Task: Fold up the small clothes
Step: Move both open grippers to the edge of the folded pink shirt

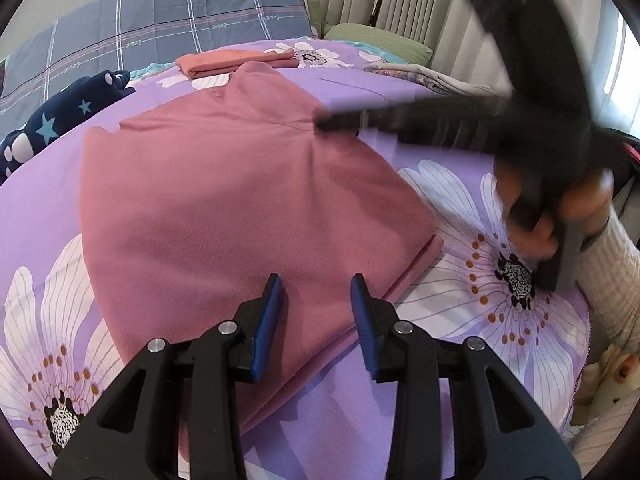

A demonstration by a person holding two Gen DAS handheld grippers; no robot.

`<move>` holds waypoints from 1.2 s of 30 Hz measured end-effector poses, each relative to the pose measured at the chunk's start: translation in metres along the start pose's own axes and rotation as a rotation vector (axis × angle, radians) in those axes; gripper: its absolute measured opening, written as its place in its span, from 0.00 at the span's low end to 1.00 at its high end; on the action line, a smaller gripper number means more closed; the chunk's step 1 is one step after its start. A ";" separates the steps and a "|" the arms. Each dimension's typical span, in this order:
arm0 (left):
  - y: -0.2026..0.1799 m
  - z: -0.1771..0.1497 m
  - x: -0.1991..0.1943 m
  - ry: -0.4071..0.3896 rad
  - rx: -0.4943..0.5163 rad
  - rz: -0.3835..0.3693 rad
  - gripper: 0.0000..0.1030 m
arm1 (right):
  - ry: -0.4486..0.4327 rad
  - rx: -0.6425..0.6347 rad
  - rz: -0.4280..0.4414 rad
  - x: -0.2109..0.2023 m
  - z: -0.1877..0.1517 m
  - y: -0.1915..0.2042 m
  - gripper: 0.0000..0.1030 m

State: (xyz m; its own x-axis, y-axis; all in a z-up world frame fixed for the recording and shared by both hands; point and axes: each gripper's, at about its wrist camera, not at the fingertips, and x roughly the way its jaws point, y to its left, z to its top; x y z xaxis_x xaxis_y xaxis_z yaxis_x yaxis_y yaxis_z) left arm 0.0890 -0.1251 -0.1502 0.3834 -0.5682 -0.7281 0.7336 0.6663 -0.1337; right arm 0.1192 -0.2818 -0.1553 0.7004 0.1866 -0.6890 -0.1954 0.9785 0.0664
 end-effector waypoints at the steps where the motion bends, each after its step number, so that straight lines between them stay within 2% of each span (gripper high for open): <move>1: -0.001 -0.001 -0.001 0.001 -0.002 -0.002 0.36 | 0.047 -0.001 -0.041 0.012 -0.006 -0.002 0.13; 2: -0.001 -0.001 -0.001 0.002 -0.003 -0.002 0.37 | 0.080 0.026 -0.057 0.023 -0.016 -0.008 0.13; 4: -0.002 -0.003 -0.004 0.000 -0.004 0.003 0.37 | 0.065 0.052 -0.077 0.011 -0.015 -0.006 0.13; 5: -0.001 -0.002 -0.004 0.000 -0.009 0.003 0.37 | 0.056 0.058 -0.092 0.004 -0.012 -0.002 0.19; 6: 0.000 -0.002 -0.006 0.001 -0.018 0.004 0.37 | 0.032 0.063 -0.110 -0.005 -0.009 0.005 0.29; 10: 0.008 0.003 -0.024 -0.023 -0.037 0.040 0.38 | -0.032 0.043 -0.099 -0.030 -0.001 0.008 0.38; 12: 0.022 0.008 -0.040 -0.063 -0.055 0.095 0.47 | -0.047 0.061 -0.115 -0.034 0.004 -0.003 0.48; 14: 0.039 0.013 -0.049 -0.089 -0.086 0.147 0.57 | -0.029 0.121 -0.100 -0.036 0.006 -0.015 0.49; 16: 0.059 0.017 -0.052 -0.088 -0.124 0.211 0.57 | 0.011 0.195 -0.051 -0.028 0.008 -0.031 0.52; 20: 0.087 0.022 -0.045 -0.058 -0.184 0.256 0.58 | 0.055 0.263 -0.014 -0.013 0.008 -0.048 0.54; 22: 0.094 0.024 -0.039 -0.039 -0.189 0.264 0.59 | 0.074 0.268 0.000 -0.006 0.008 -0.050 0.55; 24: 0.096 0.027 -0.033 -0.030 -0.177 0.270 0.68 | 0.091 0.273 0.022 0.000 0.008 -0.052 0.57; 25: 0.096 0.028 -0.030 -0.029 -0.169 0.271 0.70 | 0.099 0.275 0.029 0.004 0.008 -0.052 0.58; 31: 0.097 0.033 -0.010 -0.008 -0.123 0.244 0.74 | 0.132 0.288 0.041 0.022 0.011 -0.058 0.61; 36: 0.101 0.034 -0.002 0.001 -0.131 0.215 0.78 | 0.133 0.281 0.057 0.030 0.016 -0.057 0.66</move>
State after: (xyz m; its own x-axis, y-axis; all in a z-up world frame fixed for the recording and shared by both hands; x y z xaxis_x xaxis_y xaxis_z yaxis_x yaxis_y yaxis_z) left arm 0.1814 -0.0730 -0.1390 0.5222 -0.4059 -0.7501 0.5560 0.8289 -0.0615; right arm 0.1624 -0.3304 -0.1681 0.5941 0.2473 -0.7654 -0.0218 0.9562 0.2919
